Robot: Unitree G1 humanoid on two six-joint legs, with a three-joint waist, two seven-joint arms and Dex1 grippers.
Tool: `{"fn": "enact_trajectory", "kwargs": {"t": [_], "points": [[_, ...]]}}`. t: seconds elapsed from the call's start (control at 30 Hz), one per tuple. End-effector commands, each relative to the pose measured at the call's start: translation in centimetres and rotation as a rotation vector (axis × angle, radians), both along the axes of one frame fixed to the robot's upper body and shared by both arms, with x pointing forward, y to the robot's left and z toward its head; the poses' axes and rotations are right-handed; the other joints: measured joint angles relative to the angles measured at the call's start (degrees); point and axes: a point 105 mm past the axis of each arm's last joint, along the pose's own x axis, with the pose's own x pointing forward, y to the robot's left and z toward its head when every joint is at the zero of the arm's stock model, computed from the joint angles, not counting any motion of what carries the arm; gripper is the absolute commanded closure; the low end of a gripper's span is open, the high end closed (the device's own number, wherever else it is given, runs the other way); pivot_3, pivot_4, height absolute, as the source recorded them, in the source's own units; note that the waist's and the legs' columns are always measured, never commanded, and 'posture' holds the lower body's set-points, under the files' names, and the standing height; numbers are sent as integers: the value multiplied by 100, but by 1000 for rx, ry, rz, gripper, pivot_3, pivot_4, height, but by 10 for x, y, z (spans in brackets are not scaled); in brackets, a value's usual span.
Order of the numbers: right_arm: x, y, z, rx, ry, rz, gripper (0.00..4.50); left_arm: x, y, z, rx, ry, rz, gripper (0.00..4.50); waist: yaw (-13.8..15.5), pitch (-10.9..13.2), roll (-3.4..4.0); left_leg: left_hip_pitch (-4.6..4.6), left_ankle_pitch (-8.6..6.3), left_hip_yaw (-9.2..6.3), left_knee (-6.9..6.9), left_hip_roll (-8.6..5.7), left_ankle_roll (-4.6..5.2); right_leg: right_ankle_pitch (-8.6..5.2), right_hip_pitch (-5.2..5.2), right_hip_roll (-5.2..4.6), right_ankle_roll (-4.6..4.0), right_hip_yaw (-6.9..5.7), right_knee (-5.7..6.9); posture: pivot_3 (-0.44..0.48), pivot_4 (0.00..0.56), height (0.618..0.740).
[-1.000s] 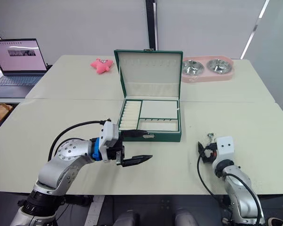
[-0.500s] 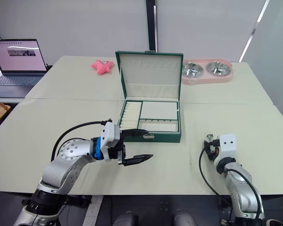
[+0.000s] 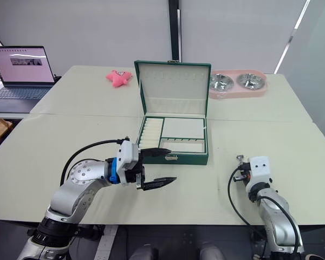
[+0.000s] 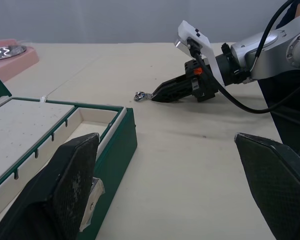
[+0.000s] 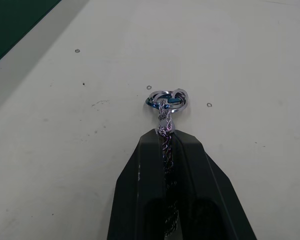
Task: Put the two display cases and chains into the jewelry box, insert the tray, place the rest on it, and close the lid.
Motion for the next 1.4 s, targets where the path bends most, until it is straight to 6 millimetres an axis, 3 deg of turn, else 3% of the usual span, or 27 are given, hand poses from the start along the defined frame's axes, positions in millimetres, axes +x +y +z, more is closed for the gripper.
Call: {"fn": "enact_trajectory", "kwargs": {"t": [0.03,0.57,0.9,1.13,1.4], "points": [[-13,-1,-36,16,133,-2,4462,-2,-5,8,-11,-41,-21,0,1,0,0,0,0,-1,0,0,0,0,0,0,0,0,0,0,150,740],[5,29,73,144,-192,263,4500,5,1,13,-24,-56,25,0,-5,34,54,-20,0,6,0,-3,0,0,-27,-2,0,7,4,0,150,740],[4,60,121,154,-270,445,4500,7,4,10,-41,-47,61,0,-3,35,54,-22,0,7,0,-3,0,0,-31,-1,0,8,4,0,150,740],[10,75,139,137,-288,532,4500,7,13,8,-65,-40,130,0,-6,36,54,-24,0,7,0,-2,0,0,-33,-1,0,9,4,0,150,740],[20,104,142,113,-260,696,4500,4,39,6,-107,-31,300,0,-28,37,54,-25,0,7,-1,0,0,0,-37,-2,0,9,5,0,150,740]]}}
